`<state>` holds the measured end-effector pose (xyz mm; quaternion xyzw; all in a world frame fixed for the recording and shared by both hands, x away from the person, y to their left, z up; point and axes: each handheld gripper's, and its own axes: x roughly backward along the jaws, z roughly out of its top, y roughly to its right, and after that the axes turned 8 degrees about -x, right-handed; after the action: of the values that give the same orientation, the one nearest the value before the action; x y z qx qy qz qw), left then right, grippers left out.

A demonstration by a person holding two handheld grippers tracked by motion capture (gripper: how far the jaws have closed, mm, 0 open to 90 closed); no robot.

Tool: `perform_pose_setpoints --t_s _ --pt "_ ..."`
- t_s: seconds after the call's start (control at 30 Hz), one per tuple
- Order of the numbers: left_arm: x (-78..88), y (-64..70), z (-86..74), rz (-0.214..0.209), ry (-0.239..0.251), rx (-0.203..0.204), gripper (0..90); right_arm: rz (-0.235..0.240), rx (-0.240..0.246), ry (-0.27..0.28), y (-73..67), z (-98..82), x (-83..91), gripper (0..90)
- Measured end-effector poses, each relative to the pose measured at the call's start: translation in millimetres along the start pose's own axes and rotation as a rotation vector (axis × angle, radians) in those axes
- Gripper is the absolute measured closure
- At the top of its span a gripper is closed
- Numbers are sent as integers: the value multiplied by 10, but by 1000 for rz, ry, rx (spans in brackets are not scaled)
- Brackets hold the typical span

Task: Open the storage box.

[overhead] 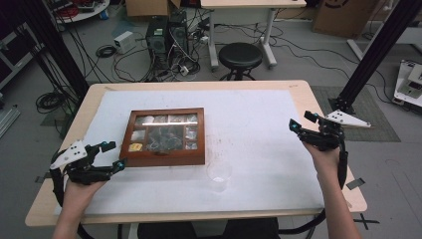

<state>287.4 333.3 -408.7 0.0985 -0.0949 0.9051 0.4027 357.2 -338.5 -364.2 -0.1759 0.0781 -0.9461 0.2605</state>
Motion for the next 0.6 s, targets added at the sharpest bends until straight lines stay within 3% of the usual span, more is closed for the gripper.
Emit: perform_pose_setpoints --t_s 0.3,0.6 --pt "-27 -40 -165 27 -65 11 234 -7 -3 2 4 -3 7 249" --pt "-90 -81 -251 21 -135 28 234 -8 5 1 7 -6 -1 249"
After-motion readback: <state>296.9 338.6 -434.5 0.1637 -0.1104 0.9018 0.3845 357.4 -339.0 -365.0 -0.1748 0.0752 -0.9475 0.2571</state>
